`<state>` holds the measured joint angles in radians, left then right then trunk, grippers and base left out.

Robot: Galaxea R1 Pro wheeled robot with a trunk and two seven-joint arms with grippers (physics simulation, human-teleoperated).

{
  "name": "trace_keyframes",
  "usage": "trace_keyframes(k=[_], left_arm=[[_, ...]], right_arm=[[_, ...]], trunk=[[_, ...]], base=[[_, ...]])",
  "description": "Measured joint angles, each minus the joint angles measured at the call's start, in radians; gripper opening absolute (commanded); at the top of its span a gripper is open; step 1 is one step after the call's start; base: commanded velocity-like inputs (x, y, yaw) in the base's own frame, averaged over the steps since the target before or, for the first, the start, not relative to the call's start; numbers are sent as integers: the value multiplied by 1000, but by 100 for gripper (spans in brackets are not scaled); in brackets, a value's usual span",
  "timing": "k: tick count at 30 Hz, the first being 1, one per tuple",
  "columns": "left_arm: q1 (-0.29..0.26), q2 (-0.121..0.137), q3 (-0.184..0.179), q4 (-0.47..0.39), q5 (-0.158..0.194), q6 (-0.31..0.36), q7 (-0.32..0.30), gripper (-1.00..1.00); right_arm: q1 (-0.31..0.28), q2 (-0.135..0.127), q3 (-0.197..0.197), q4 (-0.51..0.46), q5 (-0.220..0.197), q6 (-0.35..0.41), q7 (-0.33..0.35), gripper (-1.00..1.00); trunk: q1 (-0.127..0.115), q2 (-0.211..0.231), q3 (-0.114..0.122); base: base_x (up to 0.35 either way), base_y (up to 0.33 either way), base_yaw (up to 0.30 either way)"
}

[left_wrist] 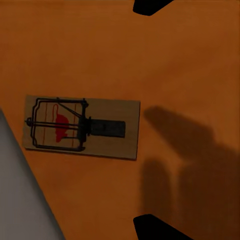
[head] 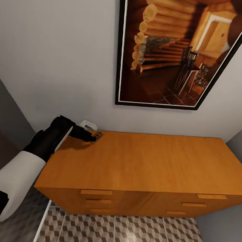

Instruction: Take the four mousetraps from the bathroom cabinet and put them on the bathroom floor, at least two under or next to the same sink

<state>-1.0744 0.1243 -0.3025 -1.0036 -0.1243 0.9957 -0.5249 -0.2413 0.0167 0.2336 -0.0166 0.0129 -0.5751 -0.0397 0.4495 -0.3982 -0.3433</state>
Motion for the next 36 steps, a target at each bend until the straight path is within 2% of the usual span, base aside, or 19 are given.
trace_keyframes(k=[8, 14, 18, 36], left_arm=[[0, -1, -1, 1, 0, 0, 0, 100], [0, -1, -1, 0, -45, 0, -1, 100], [0, -1, -1, 0, -59, 0, -1, 100], [0, -3, -1, 0, -66, 0, -1, 100]], right_arm=[[0, 0, 0, 0, 0, 0, 1, -100], [0, 0, 0, 0, 0, 0, 0, -100], [0, 0, 0, 0, 0, 0, 0, -100], [0, 0, 0, 0, 0, 0, 1, -100]], trunk=[[0, 0, 0], [0, 0, 0], [0, 0, 0], [0, 0, -9]], base=[[0, 0, 0], [0, 0, 0], [0, 0, 0], [32, 0, 0]])
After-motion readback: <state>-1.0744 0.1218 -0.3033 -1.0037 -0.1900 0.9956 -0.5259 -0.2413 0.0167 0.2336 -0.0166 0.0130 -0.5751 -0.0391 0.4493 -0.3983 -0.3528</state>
